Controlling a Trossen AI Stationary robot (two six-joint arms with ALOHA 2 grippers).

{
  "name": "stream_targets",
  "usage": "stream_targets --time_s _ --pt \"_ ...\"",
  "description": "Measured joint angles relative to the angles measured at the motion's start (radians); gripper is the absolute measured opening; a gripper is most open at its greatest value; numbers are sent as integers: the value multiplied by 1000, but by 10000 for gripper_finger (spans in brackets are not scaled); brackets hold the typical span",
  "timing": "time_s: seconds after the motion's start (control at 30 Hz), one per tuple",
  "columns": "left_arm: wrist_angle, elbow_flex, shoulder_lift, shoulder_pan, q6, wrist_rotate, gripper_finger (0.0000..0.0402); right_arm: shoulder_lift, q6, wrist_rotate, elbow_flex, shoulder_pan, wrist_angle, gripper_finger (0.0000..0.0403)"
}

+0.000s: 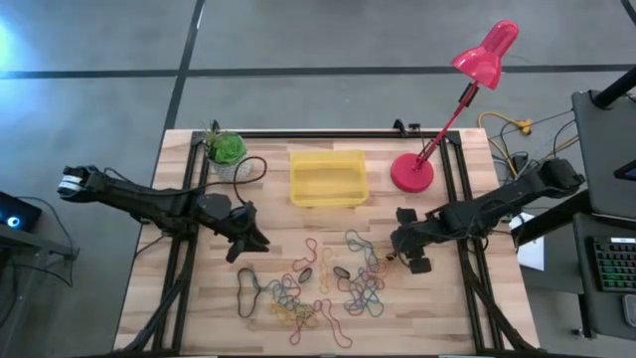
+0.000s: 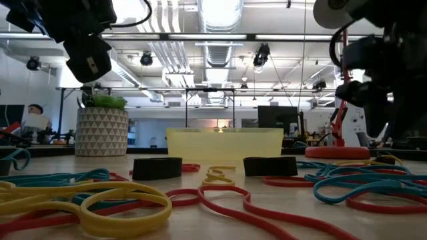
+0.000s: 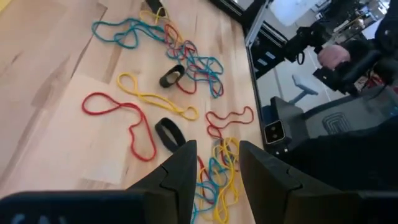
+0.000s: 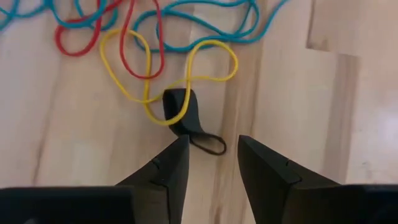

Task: Pick and place rubber bands into bin
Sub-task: Put the black rubber band into the yellow bin

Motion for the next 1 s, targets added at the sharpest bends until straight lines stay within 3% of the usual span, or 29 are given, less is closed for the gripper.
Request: stream_targets --time_s 0.4,0.53,0.7,0.87,1.0 --pt "3 0 4 0 -19 -26 104 158 -76 -1 19 0 16 129" --pt "4 0 25 0 -19 -26 104 178 -71 -53 19 0 14 119" --pt "3 0 53 0 -18 -26 104 187 -47 -91 19 0 -3 86" --pt "3 0 69 0 -18 -26 104 183 -32 -91 19 0 -5 19" --pt "3 0 70 0 -18 -26 104 153 43 -53 18 0 -35 9"
